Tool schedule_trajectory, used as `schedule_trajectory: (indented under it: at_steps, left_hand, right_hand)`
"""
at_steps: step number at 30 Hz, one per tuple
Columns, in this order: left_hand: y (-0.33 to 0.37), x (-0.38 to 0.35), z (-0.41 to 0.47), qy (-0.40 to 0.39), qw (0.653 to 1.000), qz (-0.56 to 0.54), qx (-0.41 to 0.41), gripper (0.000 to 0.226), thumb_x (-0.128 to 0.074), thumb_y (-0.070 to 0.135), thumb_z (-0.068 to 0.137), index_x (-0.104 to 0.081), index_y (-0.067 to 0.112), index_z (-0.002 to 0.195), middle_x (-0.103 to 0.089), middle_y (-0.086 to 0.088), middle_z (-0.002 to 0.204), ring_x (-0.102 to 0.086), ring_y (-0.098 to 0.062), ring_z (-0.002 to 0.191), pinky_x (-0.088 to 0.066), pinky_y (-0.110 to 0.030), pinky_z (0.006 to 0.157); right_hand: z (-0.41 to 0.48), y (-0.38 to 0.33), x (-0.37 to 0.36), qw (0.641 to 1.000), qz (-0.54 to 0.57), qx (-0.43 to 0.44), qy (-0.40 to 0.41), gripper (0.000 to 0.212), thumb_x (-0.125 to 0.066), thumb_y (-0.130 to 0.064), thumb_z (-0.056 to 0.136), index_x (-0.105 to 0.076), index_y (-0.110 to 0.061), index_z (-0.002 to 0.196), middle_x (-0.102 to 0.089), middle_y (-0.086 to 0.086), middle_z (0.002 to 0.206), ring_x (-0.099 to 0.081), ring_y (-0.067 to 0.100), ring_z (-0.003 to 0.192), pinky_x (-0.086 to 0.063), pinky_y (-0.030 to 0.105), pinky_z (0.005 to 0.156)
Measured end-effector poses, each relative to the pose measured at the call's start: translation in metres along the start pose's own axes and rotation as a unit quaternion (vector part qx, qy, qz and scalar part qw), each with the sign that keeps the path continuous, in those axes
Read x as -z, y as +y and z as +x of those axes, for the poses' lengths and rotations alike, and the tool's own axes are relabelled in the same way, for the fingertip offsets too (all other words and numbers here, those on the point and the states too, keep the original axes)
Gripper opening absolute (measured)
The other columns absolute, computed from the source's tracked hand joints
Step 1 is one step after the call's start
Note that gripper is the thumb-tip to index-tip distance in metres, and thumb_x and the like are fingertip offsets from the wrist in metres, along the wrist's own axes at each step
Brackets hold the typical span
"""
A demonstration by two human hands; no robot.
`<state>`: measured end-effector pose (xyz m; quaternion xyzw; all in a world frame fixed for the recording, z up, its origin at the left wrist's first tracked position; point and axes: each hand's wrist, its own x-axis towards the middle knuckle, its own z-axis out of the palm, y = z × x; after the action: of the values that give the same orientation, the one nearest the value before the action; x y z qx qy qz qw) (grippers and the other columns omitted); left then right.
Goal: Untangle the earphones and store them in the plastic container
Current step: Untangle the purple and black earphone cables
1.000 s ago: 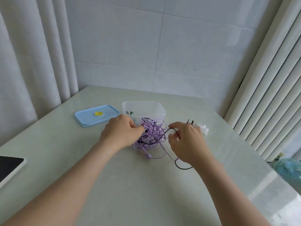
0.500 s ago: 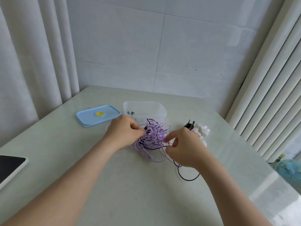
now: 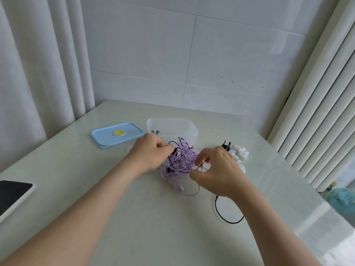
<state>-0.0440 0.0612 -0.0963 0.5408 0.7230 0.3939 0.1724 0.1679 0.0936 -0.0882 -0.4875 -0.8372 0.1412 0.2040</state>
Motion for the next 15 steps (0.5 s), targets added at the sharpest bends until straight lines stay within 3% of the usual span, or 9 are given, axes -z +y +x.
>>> schedule_trajectory:
  at_steps: [3,5,8,10,12,15]
  left_hand:
    - [0.010,0.006,-0.004,0.040,0.997,-0.052,-0.050,0.020,-0.076,0.031,0.091,-0.076,0.019,0.076,-0.053,0.024,0.048,-0.049,0.003,0.052,-0.034,-0.020,0.056]
    - [0.017,0.008,-0.007,0.062,0.989,-0.086,-0.101,0.014,-0.079,0.033,0.092,-0.079,0.025,0.079,-0.063,0.030,0.060,-0.053,0.010,0.065,-0.036,-0.014,0.064]
    - [0.018,0.006,-0.007,0.076,0.978,-0.117,-0.157,0.013,-0.079,0.033,0.093,-0.079,0.027,0.082,-0.075,0.020,0.079,-0.062,0.002,0.081,-0.046,-0.024,0.083]
    - [0.018,0.003,-0.008,0.072,0.973,-0.146,-0.165,0.011,-0.077,0.029,0.096,-0.078,0.023,0.086,-0.077,0.012,0.081,-0.069,-0.007,0.081,-0.053,-0.031,0.086]
    - [0.021,0.002,-0.010,0.056,0.970,-0.173,-0.161,0.011,-0.077,0.026,0.096,-0.078,0.018,0.090,-0.079,0.007,0.082,-0.074,-0.013,0.083,-0.055,-0.030,0.086]
    - [0.024,0.003,-0.012,0.037,0.967,-0.191,-0.164,0.011,-0.078,0.026,0.095,-0.079,0.016,0.092,-0.081,0.005,0.084,-0.077,-0.019,0.086,-0.057,-0.029,0.087]
  right_hand:
    - [-0.003,-0.006,0.001,0.988,0.072,0.023,0.132,0.043,-0.067,-0.044,0.073,-0.049,-0.032,0.111,-0.045,-0.011,0.106,-0.048,0.020,0.105,-0.041,0.040,0.095]
    - [-0.005,-0.011,0.000,0.975,0.096,0.052,0.192,0.053,-0.065,-0.049,0.076,-0.047,-0.033,0.123,-0.044,-0.010,0.114,-0.047,0.018,0.110,-0.038,0.038,0.096]
    - [-0.004,-0.016,-0.003,0.969,0.089,0.043,0.224,0.057,-0.060,-0.056,0.083,-0.051,-0.034,0.134,-0.042,-0.012,0.125,-0.041,0.015,0.117,-0.028,0.033,0.100]
    - [-0.003,-0.017,-0.003,0.957,0.094,0.057,0.267,0.045,-0.063,-0.050,0.085,-0.060,-0.031,0.126,-0.045,-0.012,0.122,-0.044,0.016,0.115,-0.027,0.031,0.098]
    - [-0.002,-0.016,-0.002,0.945,0.106,0.100,0.292,0.027,-0.069,-0.043,0.086,-0.068,-0.030,0.110,-0.054,-0.012,0.112,-0.053,0.016,0.108,-0.039,0.036,0.095]
    - [-0.001,-0.018,-0.005,0.949,0.128,0.123,0.261,0.022,-0.079,-0.046,0.087,-0.074,-0.029,0.101,-0.066,-0.017,0.097,-0.064,0.006,0.097,-0.051,0.037,0.090]
